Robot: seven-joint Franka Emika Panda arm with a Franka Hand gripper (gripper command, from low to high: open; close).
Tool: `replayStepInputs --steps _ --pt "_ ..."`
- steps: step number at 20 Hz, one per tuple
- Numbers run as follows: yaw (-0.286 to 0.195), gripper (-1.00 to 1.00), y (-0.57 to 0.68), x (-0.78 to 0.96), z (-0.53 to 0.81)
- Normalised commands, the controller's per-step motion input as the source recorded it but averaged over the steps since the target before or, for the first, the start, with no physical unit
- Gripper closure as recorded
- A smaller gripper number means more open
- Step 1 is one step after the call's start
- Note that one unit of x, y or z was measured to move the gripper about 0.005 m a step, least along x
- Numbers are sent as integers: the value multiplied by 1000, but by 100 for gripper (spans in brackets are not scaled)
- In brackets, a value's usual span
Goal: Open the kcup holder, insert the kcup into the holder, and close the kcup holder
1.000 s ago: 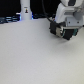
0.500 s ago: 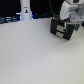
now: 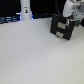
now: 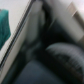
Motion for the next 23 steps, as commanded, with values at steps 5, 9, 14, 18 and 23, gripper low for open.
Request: replayStepInputs --steps 5,9,14,18,23 --pt "39 -100 611 -557 -1" --pt "24 -100 523 -338 320" --pt "12 -100 227 169 859" --pt "8 -100 73 119 479" --pt "2 -100 -10 7 -1"
